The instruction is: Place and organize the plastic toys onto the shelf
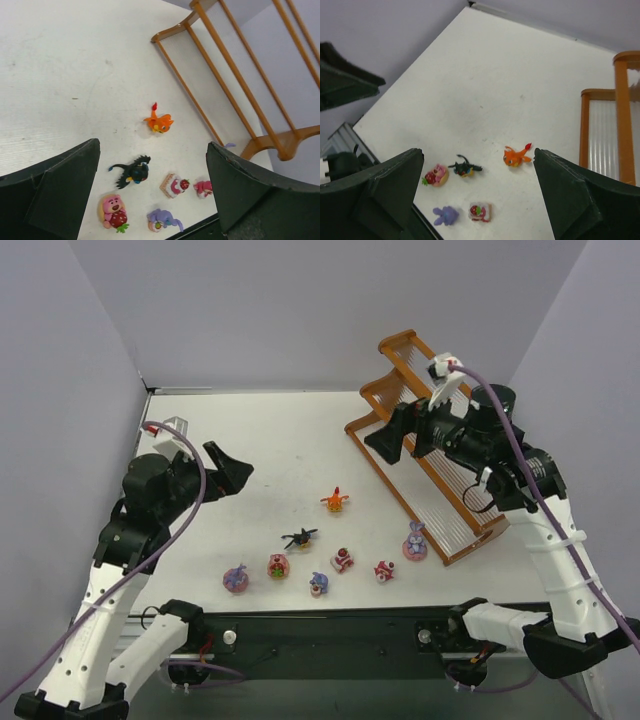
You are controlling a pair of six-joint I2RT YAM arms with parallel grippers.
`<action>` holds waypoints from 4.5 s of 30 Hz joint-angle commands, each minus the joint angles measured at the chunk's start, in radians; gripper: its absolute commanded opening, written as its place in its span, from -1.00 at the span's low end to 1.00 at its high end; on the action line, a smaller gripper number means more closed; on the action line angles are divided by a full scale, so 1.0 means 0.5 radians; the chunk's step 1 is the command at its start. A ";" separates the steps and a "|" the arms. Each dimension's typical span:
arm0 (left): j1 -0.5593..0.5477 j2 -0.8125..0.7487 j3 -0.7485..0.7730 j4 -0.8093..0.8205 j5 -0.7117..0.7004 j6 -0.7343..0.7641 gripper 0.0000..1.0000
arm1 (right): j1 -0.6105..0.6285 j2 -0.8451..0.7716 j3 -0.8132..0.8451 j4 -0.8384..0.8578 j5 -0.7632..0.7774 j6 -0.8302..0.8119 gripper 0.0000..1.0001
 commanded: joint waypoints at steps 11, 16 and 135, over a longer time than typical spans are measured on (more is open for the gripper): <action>0.033 0.099 -0.115 -0.135 -0.136 -0.007 0.95 | 0.537 -0.117 -0.675 -0.267 0.307 -0.349 0.67; 0.033 0.078 -0.180 -0.145 -0.112 -0.077 0.95 | 0.764 -0.089 -0.866 -0.307 0.402 -0.408 0.60; 0.193 0.571 -0.152 -0.289 0.373 0.214 0.93 | -1.177 0.279 0.818 -1.298 0.310 -0.887 -1.00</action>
